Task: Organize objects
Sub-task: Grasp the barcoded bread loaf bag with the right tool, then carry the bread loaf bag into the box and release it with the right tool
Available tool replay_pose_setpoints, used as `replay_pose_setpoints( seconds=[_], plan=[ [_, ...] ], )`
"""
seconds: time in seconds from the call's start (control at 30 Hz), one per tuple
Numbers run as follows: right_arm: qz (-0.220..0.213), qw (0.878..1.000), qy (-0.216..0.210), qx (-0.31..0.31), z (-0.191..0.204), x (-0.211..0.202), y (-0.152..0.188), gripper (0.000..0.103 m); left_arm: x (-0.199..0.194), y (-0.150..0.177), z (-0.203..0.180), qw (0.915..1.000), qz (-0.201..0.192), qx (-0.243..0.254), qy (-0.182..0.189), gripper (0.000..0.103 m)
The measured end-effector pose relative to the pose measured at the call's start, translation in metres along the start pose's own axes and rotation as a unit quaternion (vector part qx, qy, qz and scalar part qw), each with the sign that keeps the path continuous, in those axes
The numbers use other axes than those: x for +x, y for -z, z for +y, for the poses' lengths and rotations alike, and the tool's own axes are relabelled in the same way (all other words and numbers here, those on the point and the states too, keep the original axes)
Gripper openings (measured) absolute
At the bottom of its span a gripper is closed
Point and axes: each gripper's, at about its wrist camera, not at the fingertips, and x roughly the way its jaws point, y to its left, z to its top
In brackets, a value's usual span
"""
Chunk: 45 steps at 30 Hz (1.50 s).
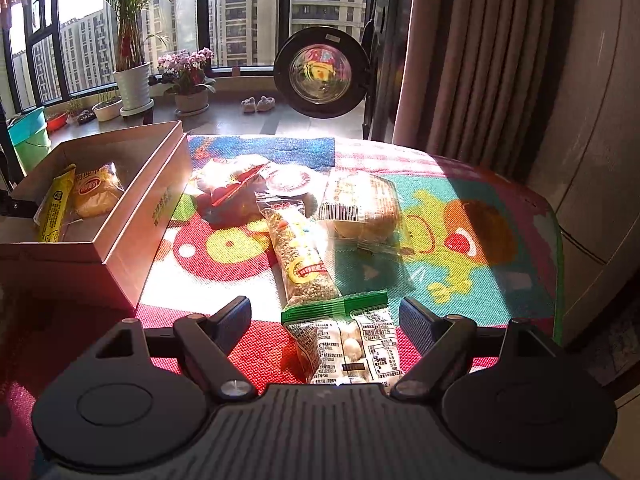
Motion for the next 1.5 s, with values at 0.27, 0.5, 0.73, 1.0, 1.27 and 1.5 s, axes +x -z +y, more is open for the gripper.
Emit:
replay_pose_setpoints(
  seconds=[0.27,0.5,0.73,1.0,1.27,1.5],
  plan=[
    [-0.011,1.000,-0.001,-0.007,-0.001,0.025,-0.045,0.082,0.000,0.000,0.000,1.0000,0.000,0.000,0.000,0.017],
    [0.031,0.997,0.021,0.063,-0.024,0.090,-0.085,0.083,-0.001,0.001,-0.001,1.0000,0.000,0.005,-0.005,0.017],
    [0.060,0.997,0.032,0.044,-0.023,0.103,-0.078,0.055,-0.002,0.001,-0.002,1.0000,0.000,0.006,-0.004,0.017],
    [0.022,1.000,-0.017,0.014,-0.010,0.011,-0.059,0.054,-0.001,0.002,0.000,1.0000,-0.004,0.002,0.000,0.017],
    [0.079,0.991,-0.097,-0.052,0.036,-0.044,-0.007,0.054,-0.001,0.002,0.000,1.0000,-0.004,0.000,0.000,0.017],
    [0.070,0.978,-0.180,-0.080,0.076,-0.071,-0.002,0.054,-0.002,0.004,0.000,1.0000,-0.003,0.002,-0.001,0.017]
  ],
)
